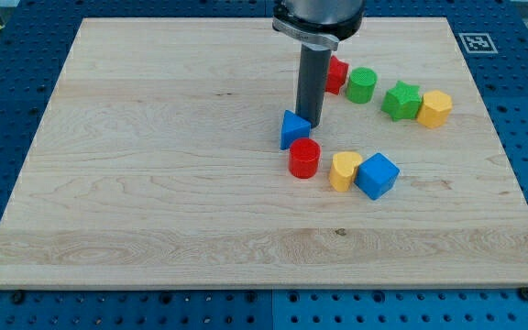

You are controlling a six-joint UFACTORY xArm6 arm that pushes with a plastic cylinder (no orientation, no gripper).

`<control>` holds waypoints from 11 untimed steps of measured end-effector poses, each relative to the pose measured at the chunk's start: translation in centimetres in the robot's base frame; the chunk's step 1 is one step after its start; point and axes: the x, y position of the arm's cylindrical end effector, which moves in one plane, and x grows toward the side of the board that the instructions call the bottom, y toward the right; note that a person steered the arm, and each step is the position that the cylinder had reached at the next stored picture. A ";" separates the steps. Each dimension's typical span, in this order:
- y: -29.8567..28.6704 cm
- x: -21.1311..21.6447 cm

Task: Move the triangle into the red circle

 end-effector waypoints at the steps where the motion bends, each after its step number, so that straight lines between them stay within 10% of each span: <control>1: -0.2 -2.8; 6: -2.9 1.1; 9: -6.4 -9.4; 11: 3.8 -12.3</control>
